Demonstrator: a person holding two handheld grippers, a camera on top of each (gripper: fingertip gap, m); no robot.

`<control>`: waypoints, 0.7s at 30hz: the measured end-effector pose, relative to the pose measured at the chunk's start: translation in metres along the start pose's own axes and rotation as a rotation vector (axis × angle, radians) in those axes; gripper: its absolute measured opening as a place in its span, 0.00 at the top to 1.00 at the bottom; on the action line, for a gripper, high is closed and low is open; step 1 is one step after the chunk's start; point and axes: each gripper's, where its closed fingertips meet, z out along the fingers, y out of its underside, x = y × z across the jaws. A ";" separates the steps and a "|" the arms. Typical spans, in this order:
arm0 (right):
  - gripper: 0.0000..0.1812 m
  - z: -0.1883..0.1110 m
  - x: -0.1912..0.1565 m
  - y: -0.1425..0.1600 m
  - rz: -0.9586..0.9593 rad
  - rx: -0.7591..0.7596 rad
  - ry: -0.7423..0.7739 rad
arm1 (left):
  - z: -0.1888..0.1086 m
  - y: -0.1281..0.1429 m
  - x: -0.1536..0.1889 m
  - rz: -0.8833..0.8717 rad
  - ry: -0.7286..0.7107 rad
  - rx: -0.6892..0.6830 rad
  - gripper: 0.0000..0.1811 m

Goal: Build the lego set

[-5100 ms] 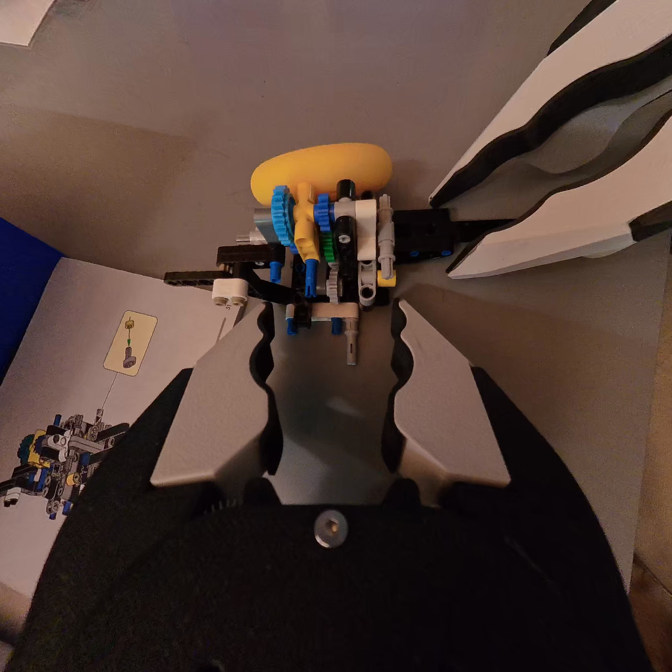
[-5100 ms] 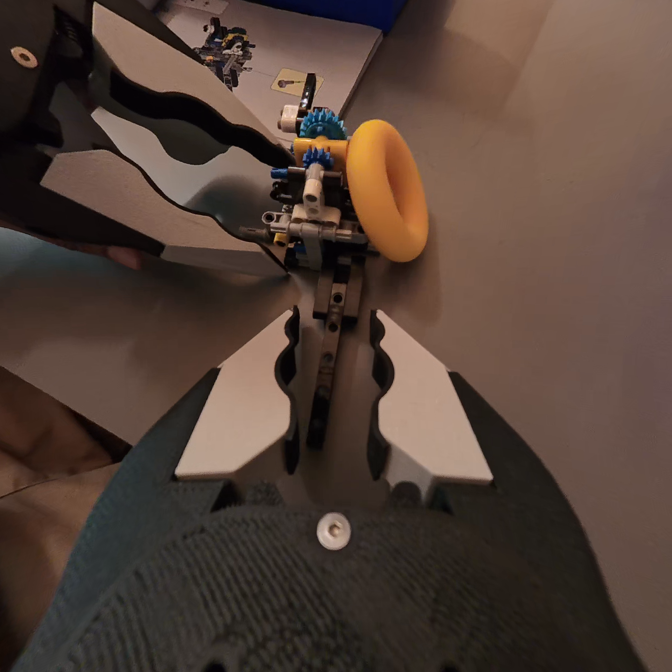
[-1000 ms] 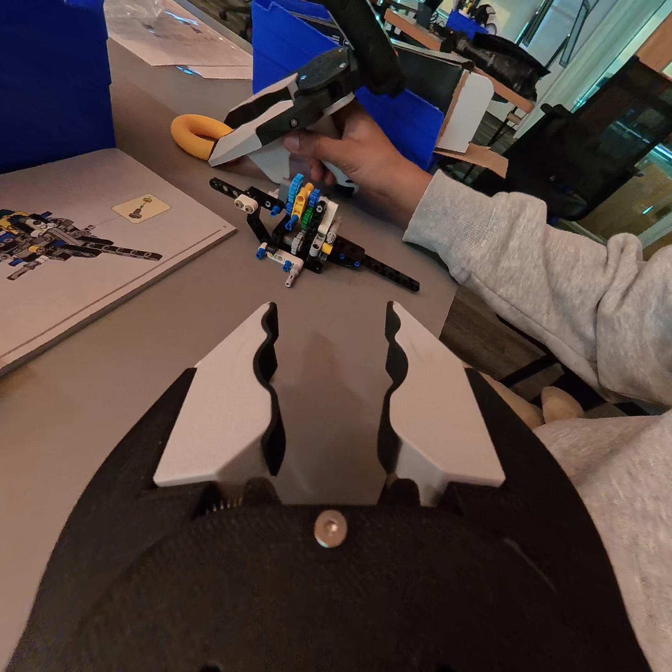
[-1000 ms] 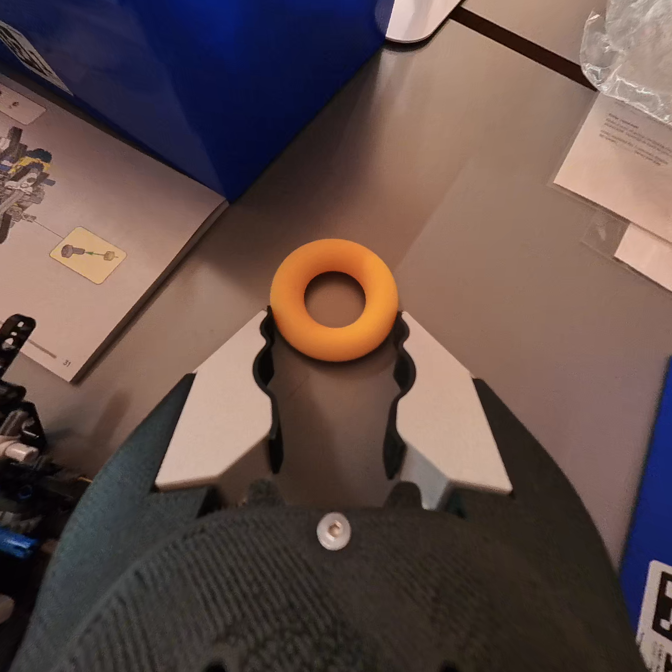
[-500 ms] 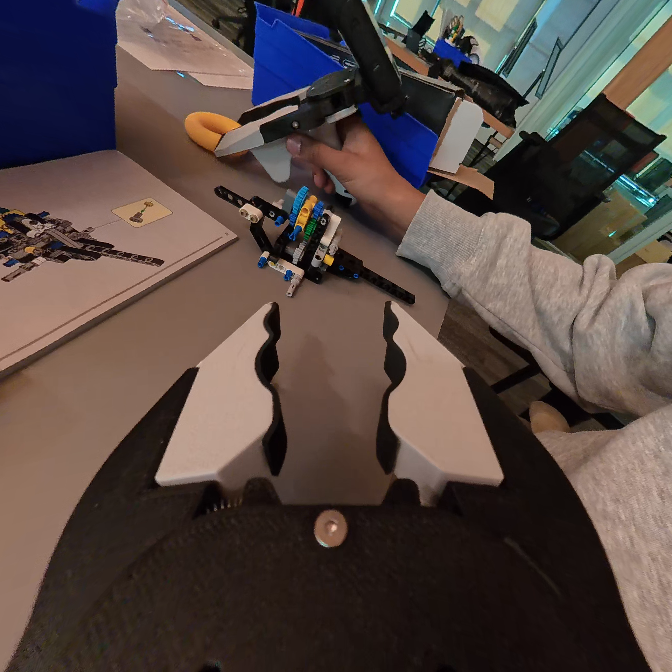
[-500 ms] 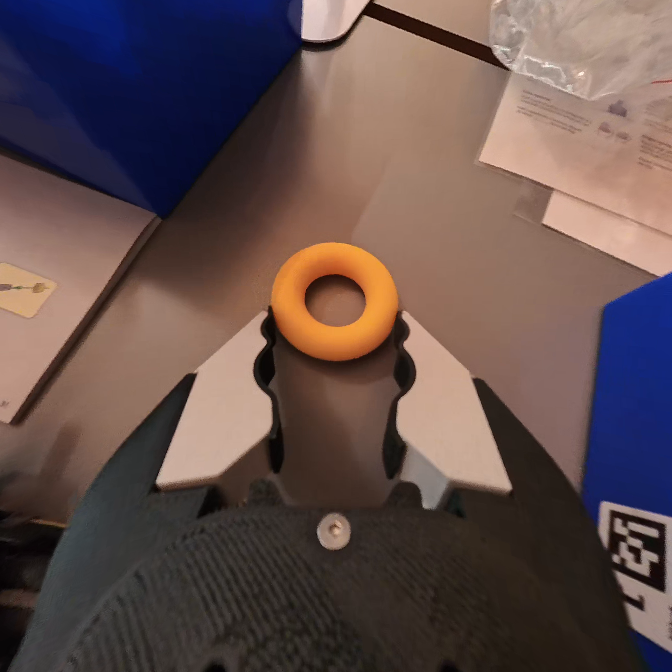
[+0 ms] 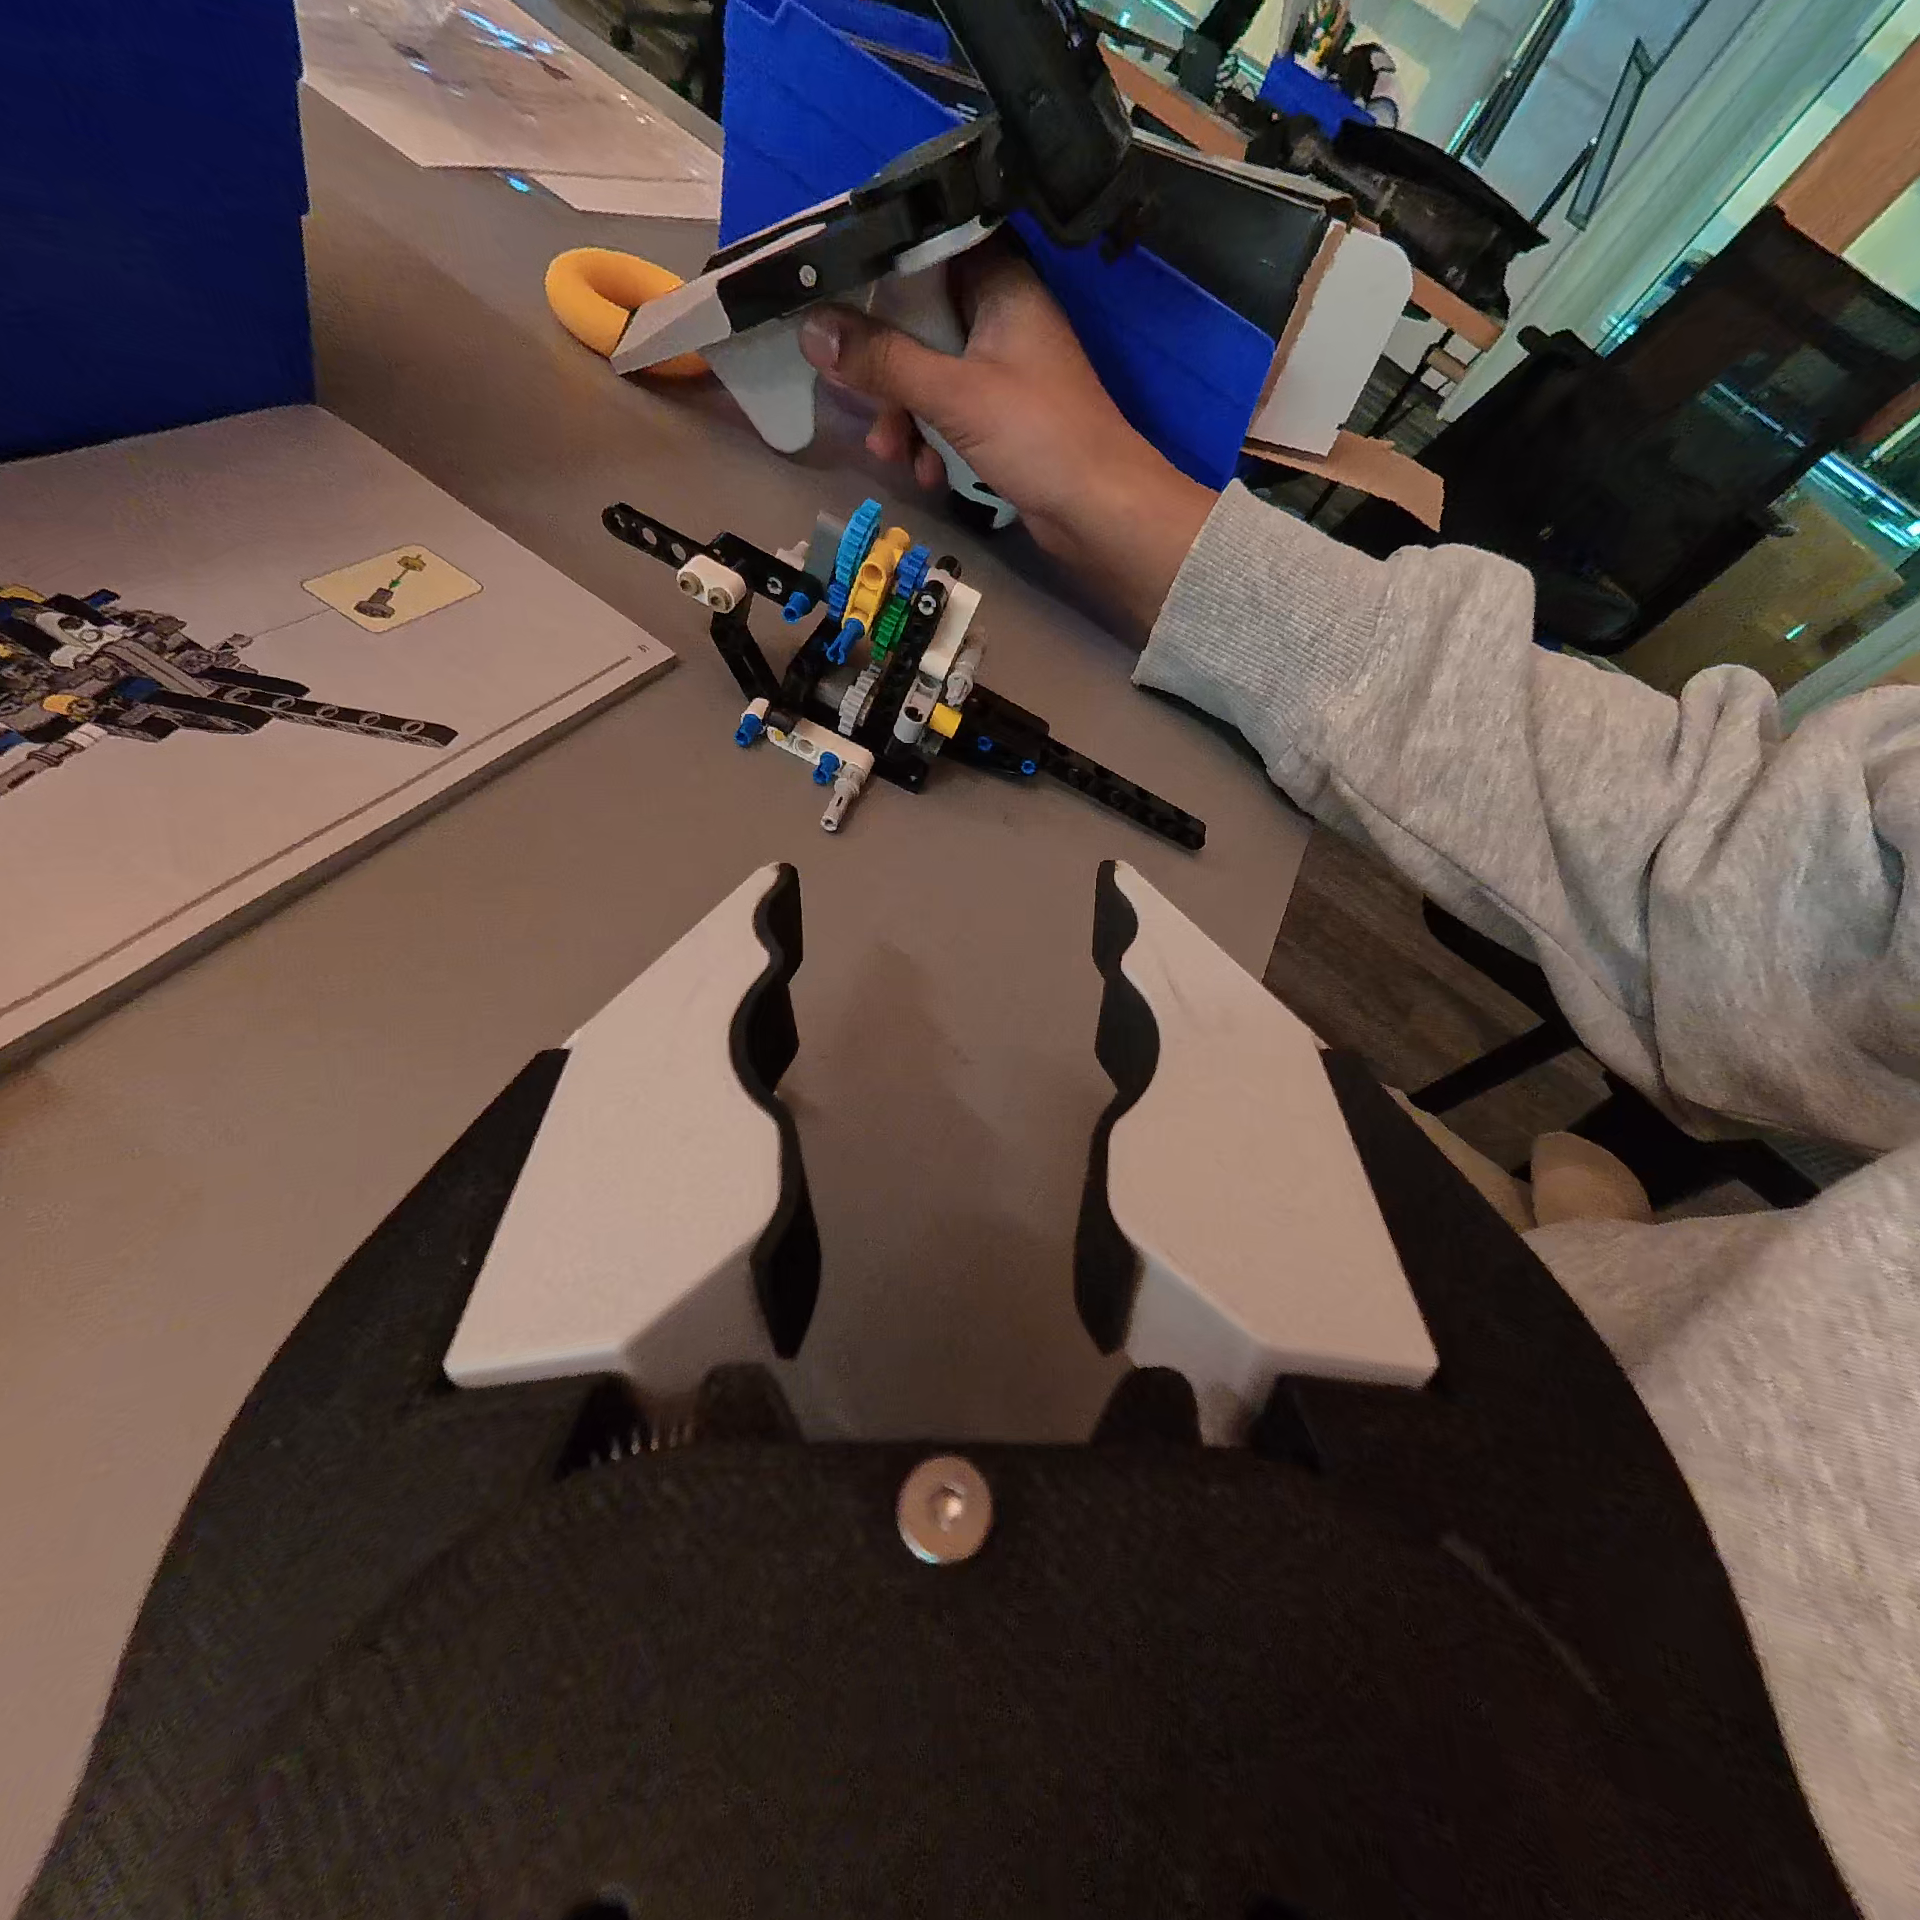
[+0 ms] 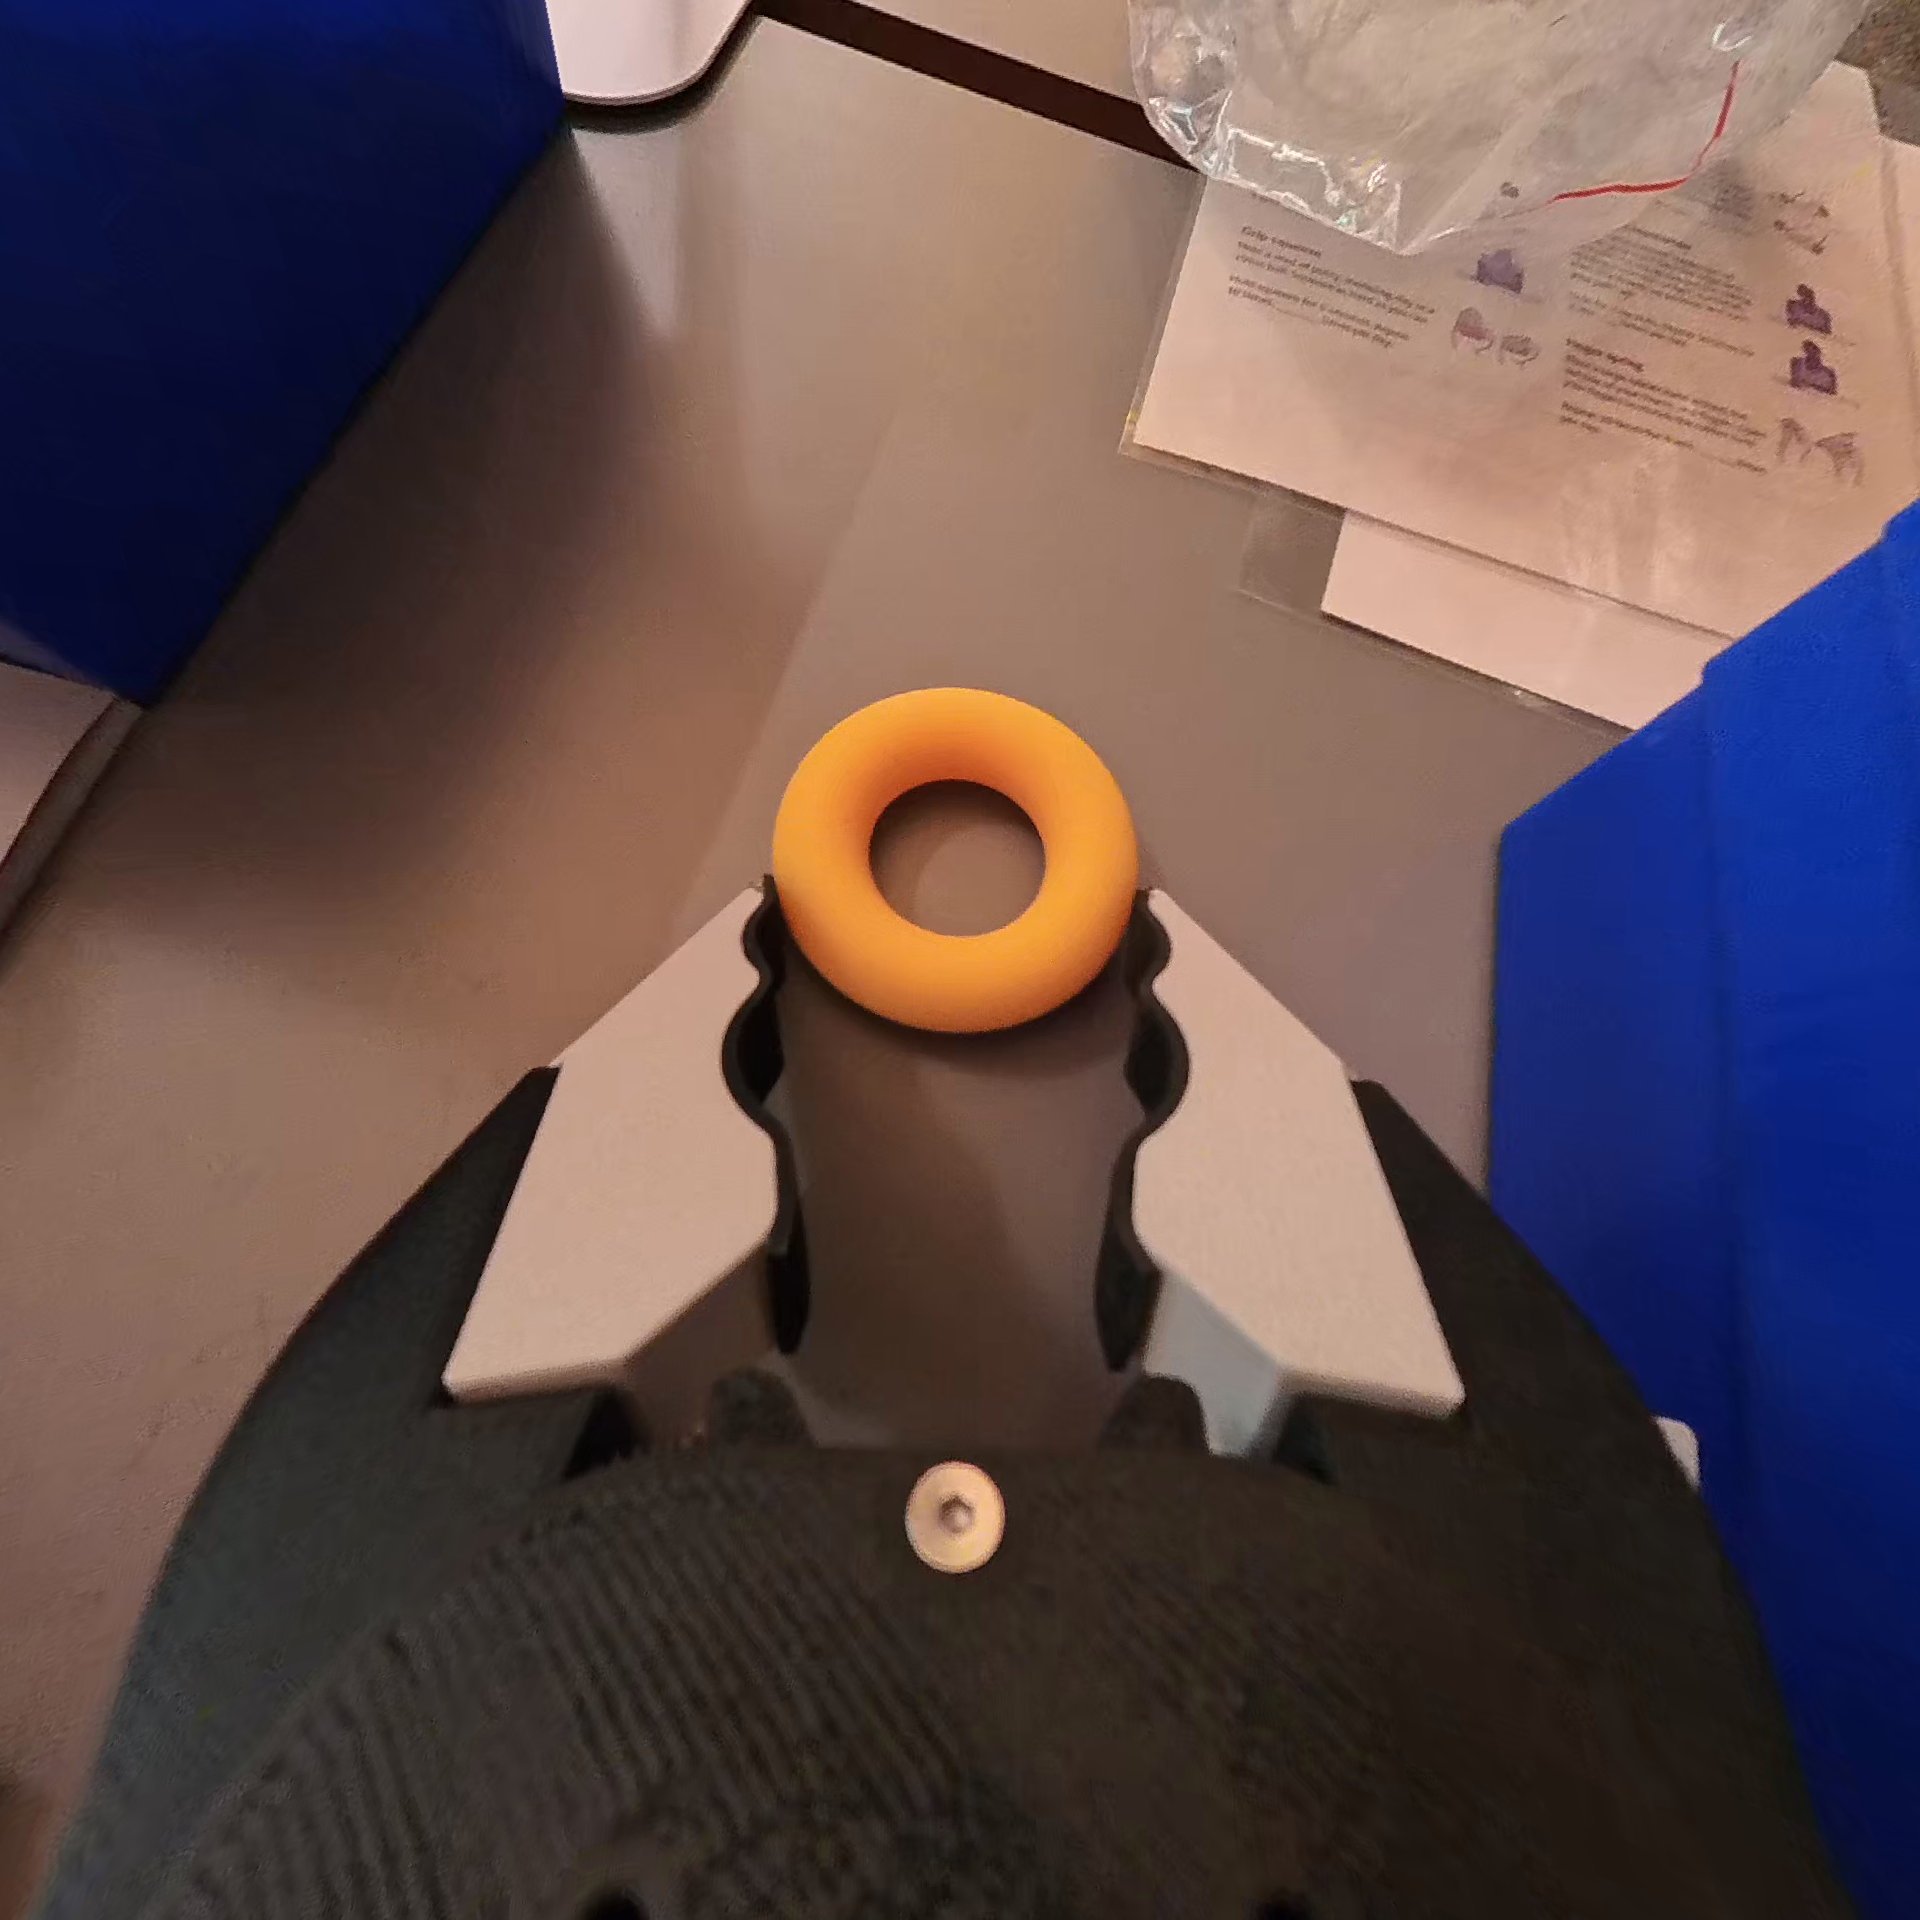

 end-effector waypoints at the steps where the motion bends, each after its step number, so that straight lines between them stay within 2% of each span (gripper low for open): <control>1: 0.64 0.000 0.000 0.000 -0.001 0.001 0.002 | 0.000 0.000 0.001 -0.001 0.002 0.003 0.69; 6: 0.60 -0.018 -0.008 -0.009 -0.031 0.079 -0.017 | 0.001 0.000 0.001 0.012 -0.012 0.005 0.70; 11: 0.58 -0.063 -0.029 -0.005 -0.075 0.150 -0.036 | 0.002 0.001 0.000 0.020 -0.033 -0.006 0.70; 14: 0.59 -0.098 -0.041 0.012 -0.040 0.182 -0.055 | 0.003 0.001 -0.003 0.009 -0.046 -0.007 0.70; 17: 0.62 -0.132 -0.061 0.033 0.051 0.234 -0.137 | 0.003 0.001 -0.004 0.004 -0.055 -0.007 0.70; 21: 0.62 -0.162 -0.076 0.060 0.084 0.233 -0.163 | 0.004 0.003 -0.003 0.038 -0.076 -0.018 0.70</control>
